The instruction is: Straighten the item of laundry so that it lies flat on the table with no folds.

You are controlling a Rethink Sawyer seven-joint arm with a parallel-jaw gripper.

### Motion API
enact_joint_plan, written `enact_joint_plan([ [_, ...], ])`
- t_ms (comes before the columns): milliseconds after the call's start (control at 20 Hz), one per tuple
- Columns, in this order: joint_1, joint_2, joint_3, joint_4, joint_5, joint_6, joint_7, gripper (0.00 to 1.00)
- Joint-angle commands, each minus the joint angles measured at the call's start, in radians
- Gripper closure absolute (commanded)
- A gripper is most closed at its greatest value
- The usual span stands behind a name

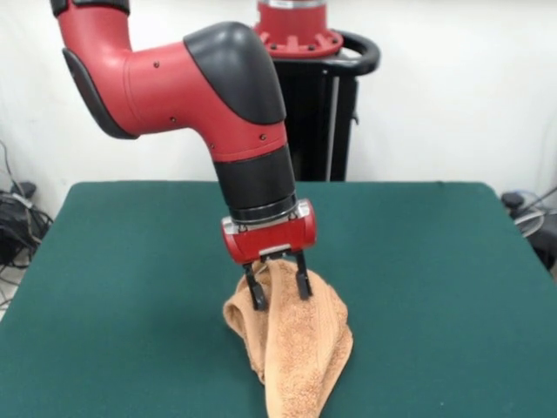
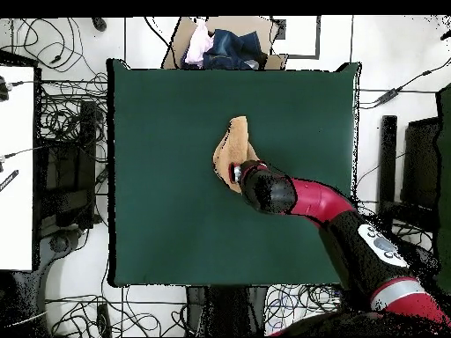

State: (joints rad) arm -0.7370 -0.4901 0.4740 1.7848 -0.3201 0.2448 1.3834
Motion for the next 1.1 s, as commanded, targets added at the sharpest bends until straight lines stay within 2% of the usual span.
enact_joint_plan([
  [50, 0.038, 0.059, -0.070, 0.025, -0.037, -0.082, 0.163, 0.00],
  [850, 0.071, 0.024, -0.106, 0.069, -0.010, -0.133, 0.200, 0.00],
  [900, 0.077, 0.019, -0.113, 0.070, -0.008, -0.137, 0.198, 1.00],
  [1100, 0.098, 0.006, -0.140, 0.080, -0.002, -0.153, 0.217, 1.00],
])
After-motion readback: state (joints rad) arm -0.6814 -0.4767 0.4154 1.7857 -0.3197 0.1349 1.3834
